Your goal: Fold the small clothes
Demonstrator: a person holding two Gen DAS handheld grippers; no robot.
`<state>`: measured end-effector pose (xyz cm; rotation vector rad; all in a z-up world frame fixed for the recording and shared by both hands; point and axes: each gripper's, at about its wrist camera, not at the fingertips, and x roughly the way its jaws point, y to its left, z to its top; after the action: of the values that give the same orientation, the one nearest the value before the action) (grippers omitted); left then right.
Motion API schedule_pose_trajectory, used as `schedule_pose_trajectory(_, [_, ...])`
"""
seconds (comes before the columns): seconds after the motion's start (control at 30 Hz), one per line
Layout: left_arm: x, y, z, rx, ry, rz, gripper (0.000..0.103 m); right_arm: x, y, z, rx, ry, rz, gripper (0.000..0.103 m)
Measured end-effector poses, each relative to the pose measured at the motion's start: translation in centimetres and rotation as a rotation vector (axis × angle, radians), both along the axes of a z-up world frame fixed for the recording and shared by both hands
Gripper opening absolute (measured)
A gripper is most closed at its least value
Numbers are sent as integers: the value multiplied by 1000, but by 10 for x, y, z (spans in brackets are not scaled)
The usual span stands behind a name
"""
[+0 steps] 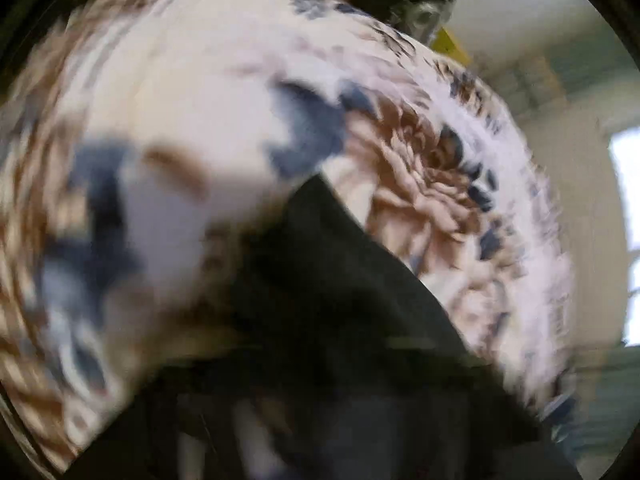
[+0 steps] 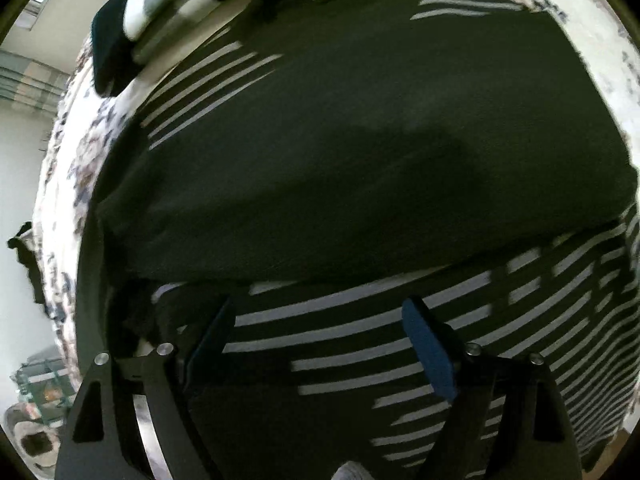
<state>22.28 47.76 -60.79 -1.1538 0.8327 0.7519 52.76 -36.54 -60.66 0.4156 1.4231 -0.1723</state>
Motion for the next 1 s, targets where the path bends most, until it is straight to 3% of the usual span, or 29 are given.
schedule_pose_trajectory(0.07, [13, 7, 8, 54, -5, -50, 6, 2, -1, 1, -39, 2, -14, 87])
schedule_pose_trajectory(0.17, [28, 8, 40, 162, -1, -111, 6, 1, -10, 8, -183, 25, -18, 87])
schedule_pose_trajectory(0.23, [36, 8, 71, 232, -26, -131, 6, 2, -15, 15, -320, 51, -11, 87])
schedule_pose_trajectory(0.33, [54, 7, 117, 304, -81, -150, 6, 5, -17, 21, -436, 59, 21, 87])
schedule_pose_trajectory(0.5, [85, -28, 198, 415, -178, -233, 6, 6, -30, 33, -456, 47, 68, 87])
schedule_pose_trajectory(0.67, [118, -112, 269, 515, -263, -393, 6, 19, -54, 33, -297, 42, 19, 87])
schedule_pose_trajectory(0.73, [134, -171, 291, 571, -263, -496, 6, 21, -55, 31, -239, 35, 10, 87])
schedule_pose_trajectory(0.83, [152, -253, 299, 589, -272, -633, 6, 22, -76, 30, -260, 22, 14, 87])
schedule_pose_trajectory(1.0, [179, -400, 275, 536, -261, -888, 6, 14, -133, 31, -242, -4, -11, 87])
